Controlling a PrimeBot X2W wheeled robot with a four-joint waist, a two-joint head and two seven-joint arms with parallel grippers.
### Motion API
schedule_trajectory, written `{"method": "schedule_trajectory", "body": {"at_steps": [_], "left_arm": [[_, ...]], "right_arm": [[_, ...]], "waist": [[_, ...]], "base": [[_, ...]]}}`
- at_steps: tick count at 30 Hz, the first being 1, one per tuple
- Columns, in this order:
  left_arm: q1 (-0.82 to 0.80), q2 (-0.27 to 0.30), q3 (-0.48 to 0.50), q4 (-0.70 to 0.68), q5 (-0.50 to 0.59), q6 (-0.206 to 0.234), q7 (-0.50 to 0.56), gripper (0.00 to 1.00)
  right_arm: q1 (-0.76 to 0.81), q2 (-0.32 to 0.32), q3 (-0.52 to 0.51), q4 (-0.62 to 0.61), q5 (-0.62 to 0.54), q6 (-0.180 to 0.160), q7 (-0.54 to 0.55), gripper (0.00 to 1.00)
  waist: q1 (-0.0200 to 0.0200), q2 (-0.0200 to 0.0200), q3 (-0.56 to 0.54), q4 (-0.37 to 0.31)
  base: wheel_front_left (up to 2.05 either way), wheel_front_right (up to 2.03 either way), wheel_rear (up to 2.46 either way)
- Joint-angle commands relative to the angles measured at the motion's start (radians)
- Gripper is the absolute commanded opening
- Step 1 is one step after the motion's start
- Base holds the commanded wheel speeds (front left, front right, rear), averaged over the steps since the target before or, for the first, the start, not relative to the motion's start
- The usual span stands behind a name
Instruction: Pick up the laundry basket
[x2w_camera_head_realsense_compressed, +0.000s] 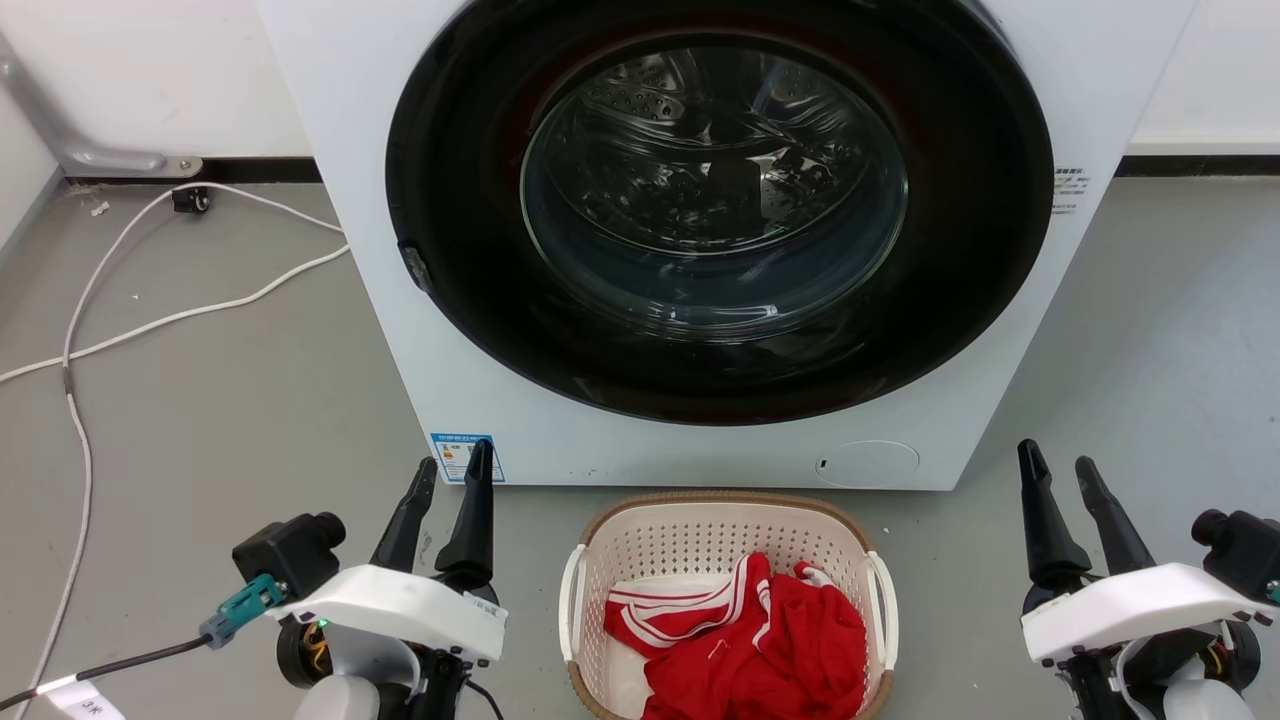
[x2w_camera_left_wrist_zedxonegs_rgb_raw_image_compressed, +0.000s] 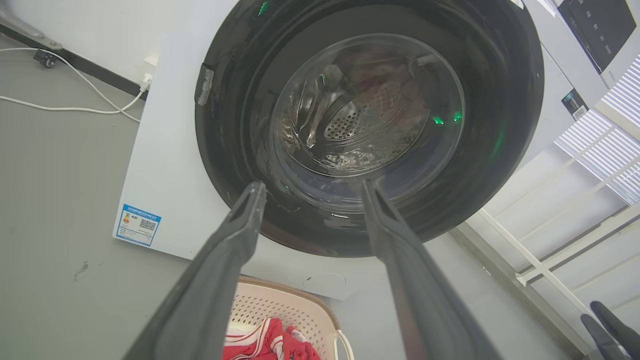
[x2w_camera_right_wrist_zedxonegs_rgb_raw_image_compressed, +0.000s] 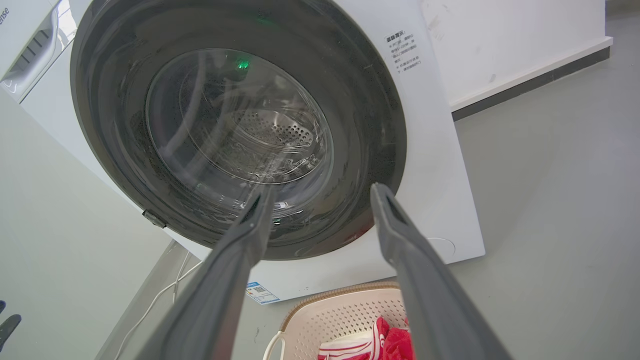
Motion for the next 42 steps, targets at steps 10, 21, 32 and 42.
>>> {"method": "schedule_trajectory", "body": {"at_steps": [10,21,32,42], "left_arm": [[-0.031,0.007,-0.021,0.016,0.157,0.020,-0.037,1.00],[-0.036,0.012,-0.043,0.039,0.279,0.037,-0.064,1.00],[-0.040,0.012,-0.062,0.056,0.368,0.044,-0.088,1.00],[-0.045,0.009,-0.073,0.069,0.446,0.051,-0.108,1.00]], "right_arm": [[0.002,0.004,0.007,-0.031,-0.171,0.000,-0.008,1.00],[0.024,0.010,0.013,-0.056,-0.298,0.000,-0.008,1.00],[0.040,0.014,0.023,-0.069,-0.378,0.000,-0.022,1.00],[0.054,0.017,0.017,-0.079,-0.439,0.000,-0.037,1.00]], "waist": [[0.0000,0.0000,-0.003,-0.002],[0.0000,0.0000,-0.005,-0.001],[0.0000,0.0000,-0.003,0.000],[0.0000,0.0000,-0.003,0.002]], "base": [[0.00,0.00,0.00],[0.00,0.00,0.00],[0.00,0.00,0.00],[0.00,0.00,0.00]]}}
